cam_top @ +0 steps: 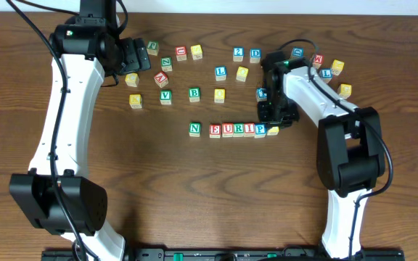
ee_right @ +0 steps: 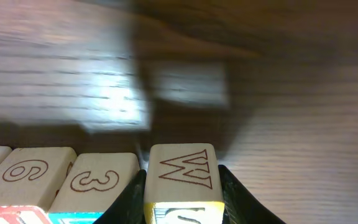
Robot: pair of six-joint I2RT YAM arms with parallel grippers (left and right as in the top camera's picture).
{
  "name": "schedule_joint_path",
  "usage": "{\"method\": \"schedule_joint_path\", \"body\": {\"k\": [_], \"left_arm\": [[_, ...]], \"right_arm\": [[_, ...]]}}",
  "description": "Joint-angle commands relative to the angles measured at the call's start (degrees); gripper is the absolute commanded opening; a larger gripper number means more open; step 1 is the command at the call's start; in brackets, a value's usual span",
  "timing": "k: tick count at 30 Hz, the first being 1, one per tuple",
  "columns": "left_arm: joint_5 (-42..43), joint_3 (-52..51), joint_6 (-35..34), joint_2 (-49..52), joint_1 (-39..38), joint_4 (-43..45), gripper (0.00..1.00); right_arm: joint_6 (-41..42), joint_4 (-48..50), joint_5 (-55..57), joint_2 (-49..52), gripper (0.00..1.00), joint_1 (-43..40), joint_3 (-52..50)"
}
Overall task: Spell out NEURIPS
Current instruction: 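Lift the yellow S block and carry it toward the row's right end, then lower the S block right of the blue P and open the gripper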
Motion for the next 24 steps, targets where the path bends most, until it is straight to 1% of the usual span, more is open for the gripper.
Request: {"method": "schedule_joint_path", "body": {"k": [1, 14, 18, 23, 24], "left_arm": [[-0.7, 0.7, 1.0, 0.3, 0.2, -0.1, 0.98], [-0.7, 0.7, 1.0, 0.3, 0.2, -0.1, 0.98], [-0.7, 0.7, 0.9, 0.3, 0.2, -0.1, 0.98], [-0.7, 0.7, 0.9, 0.3, 0.2, -0.2, 0.98], [-0.7, 0.7, 0.9, 0.3, 0.2, -0.2, 0.98]], "right_arm": [[1.8, 0.9, -1.6, -1.1, 0.27, 2.0, -0.9], [3.3, 2.4, -2.6, -1.1, 0.28, 4.2, -0.9], [3.7, 2.4, -2.7, -1.1, 0.31, 4.3, -0.9], [4.1, 2.4, -2.7, -1.1, 0.32, 4.3, -0.9], [4.1, 2.4, -2.7, -1.1, 0.34, 4.3, -0.9]]}}
